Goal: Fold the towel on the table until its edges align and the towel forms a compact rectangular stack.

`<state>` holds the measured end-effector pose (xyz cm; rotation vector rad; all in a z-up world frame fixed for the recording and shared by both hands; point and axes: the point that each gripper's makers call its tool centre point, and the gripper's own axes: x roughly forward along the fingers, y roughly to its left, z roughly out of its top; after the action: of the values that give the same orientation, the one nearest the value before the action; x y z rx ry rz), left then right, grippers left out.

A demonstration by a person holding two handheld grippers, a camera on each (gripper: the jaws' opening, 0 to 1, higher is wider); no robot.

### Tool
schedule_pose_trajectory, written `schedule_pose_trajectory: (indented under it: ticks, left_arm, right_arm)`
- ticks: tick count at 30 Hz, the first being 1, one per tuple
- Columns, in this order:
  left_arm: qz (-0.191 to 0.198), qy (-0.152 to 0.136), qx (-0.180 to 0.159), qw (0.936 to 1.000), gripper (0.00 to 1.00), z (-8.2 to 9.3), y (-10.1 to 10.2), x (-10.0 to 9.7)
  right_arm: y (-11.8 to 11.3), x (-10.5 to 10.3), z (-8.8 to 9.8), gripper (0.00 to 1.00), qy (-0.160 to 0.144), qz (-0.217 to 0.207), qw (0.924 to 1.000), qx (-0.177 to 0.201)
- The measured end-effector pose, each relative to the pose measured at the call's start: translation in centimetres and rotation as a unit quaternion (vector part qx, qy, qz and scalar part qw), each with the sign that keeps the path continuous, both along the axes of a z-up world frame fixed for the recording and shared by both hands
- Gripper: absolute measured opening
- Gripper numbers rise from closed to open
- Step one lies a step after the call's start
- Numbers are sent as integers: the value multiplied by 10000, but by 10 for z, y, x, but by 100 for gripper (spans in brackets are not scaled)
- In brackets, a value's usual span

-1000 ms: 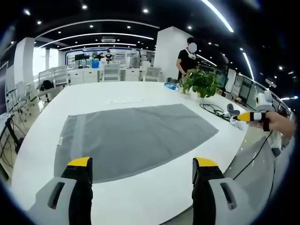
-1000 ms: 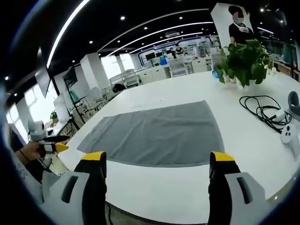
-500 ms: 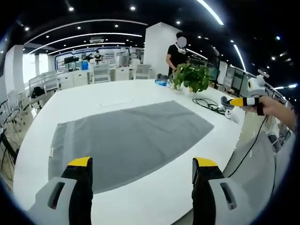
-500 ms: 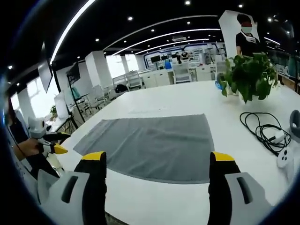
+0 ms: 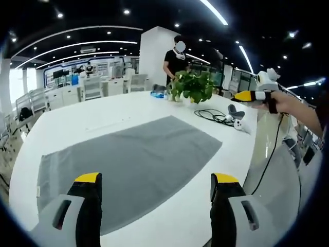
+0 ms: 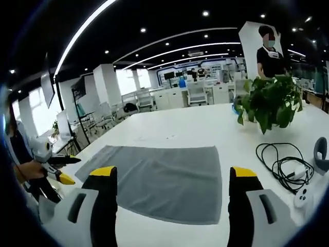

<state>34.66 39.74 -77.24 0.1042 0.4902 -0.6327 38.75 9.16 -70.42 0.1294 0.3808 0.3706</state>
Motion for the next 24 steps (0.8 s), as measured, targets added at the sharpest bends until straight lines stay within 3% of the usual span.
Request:
schedule_pose_trajectory:
  ticks: [7, 20, 24]
  left_arm:
    - [-372, 8, 22, 9993, 89, -6, -26, 20]
    - [-919, 12, 68, 9957, 88, -12, -71, 54]
    - [-1180, -35, 74, 9930, 87, -13, -96, 61]
  right_arm:
    - [-4, 14, 0, 90, 37, -50, 10000, -8]
    - [-13, 55, -18, 85, 198, -8, 9997, -129]
    - [-12, 68, -21, 85, 210, 66, 9996, -160]
